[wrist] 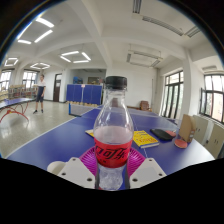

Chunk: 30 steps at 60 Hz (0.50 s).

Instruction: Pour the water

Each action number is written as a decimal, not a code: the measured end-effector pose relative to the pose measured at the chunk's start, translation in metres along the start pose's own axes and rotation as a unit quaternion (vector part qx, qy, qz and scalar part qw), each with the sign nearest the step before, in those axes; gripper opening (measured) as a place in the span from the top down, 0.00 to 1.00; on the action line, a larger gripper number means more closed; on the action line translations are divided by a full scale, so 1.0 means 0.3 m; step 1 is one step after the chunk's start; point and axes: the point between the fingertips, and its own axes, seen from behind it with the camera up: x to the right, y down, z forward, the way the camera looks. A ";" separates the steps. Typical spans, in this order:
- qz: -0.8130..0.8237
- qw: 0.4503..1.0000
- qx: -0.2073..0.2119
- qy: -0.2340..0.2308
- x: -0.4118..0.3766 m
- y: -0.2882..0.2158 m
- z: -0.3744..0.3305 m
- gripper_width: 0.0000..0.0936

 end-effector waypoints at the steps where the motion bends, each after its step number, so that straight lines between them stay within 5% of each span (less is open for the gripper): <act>1: 0.001 1.000 -0.005 -0.002 -0.005 0.036 0.008 0.64; 13: 0.026 0.997 -0.065 -0.013 -0.011 0.384 0.047 0.64; 15: 0.031 0.999 -0.030 -0.011 -0.009 0.351 0.043 0.64; 22: 0.044 0.999 -0.030 -0.006 -0.055 0.361 0.039 0.62; 30: 0.055 0.998 -0.037 -0.014 -0.029 0.364 0.065 0.47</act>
